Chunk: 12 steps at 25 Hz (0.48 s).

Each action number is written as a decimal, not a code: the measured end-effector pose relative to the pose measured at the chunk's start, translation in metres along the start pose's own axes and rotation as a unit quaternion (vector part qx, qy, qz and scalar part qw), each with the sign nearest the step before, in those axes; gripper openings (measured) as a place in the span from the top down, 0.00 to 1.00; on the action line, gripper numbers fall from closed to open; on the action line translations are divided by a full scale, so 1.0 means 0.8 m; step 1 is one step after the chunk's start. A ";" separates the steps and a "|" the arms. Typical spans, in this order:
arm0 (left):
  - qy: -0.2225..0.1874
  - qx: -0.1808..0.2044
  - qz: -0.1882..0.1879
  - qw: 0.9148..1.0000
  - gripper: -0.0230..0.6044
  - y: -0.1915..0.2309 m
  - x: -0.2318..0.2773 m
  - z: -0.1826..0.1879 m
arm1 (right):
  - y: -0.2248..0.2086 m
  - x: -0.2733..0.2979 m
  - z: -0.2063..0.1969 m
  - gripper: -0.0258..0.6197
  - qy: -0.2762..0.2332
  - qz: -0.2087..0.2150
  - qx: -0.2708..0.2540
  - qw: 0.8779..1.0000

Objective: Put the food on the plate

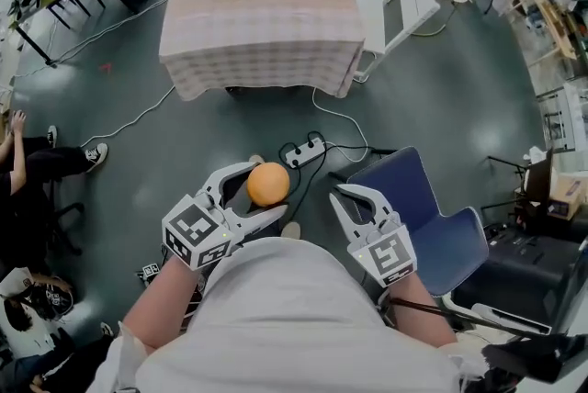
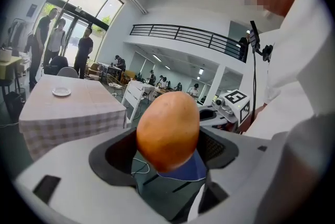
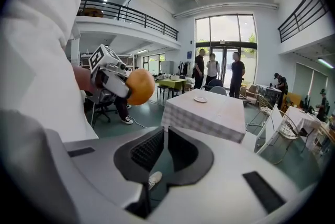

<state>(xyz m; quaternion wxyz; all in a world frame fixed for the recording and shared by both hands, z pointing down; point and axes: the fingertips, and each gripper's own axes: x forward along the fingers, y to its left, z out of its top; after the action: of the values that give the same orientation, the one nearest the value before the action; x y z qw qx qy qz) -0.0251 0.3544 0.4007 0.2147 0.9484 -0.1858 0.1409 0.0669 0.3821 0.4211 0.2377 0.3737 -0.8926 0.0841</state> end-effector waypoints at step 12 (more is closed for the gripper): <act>0.002 0.041 0.009 0.999 0.38 0.238 0.019 0.120 | -0.149 0.178 0.133 0.82 -0.002 -0.026 -0.018 0.999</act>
<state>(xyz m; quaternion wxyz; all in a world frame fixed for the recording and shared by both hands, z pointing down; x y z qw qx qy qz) -0.0718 0.1460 0.3900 0.1747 0.9545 -0.1879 0.1518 0.0263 0.1734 0.3942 0.2444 0.3927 -0.8845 0.0608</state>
